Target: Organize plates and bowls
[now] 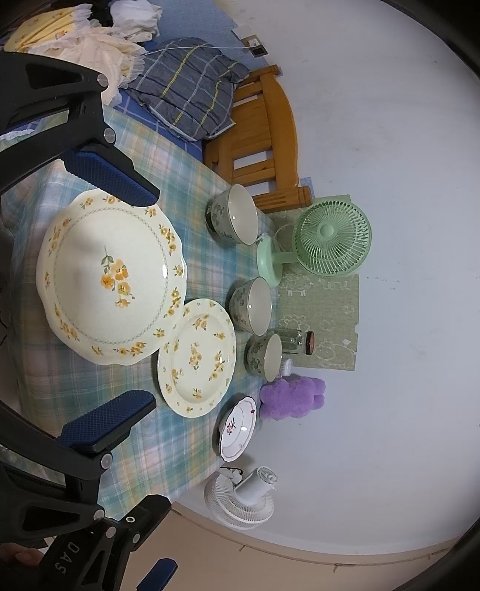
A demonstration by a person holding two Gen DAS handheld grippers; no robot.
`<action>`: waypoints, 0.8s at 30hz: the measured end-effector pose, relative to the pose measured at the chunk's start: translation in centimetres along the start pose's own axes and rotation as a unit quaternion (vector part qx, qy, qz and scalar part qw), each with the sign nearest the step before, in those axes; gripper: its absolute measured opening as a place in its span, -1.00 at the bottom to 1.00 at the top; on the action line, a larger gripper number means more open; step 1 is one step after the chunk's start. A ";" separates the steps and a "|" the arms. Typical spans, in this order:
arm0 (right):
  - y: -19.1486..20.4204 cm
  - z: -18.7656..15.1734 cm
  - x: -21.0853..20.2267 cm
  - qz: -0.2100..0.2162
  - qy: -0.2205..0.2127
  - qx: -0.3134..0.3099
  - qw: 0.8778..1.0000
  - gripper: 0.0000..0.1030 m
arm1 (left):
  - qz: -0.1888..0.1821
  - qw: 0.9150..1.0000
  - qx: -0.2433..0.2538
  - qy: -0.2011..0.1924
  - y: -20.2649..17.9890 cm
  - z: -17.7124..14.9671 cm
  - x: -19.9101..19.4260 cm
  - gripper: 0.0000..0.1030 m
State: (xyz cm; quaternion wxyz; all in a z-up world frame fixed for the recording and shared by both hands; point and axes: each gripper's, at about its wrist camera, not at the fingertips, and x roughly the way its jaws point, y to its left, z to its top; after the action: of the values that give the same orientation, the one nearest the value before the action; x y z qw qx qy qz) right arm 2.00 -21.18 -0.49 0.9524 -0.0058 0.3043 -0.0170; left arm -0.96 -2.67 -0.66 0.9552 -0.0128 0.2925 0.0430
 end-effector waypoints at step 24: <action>9.6 2.8 9.0 0.000 0.083 -0.009 0.996 0.92 | 0.003 0.996 0.016 0.082 7.6 3.0 10.3 0.74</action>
State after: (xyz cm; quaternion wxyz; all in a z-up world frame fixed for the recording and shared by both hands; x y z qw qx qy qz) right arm 11.22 -11.85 -3.57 0.9237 -0.0134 0.3826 -0.0149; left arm 8.53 5.86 -3.90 0.9279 -0.0003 0.3707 0.0398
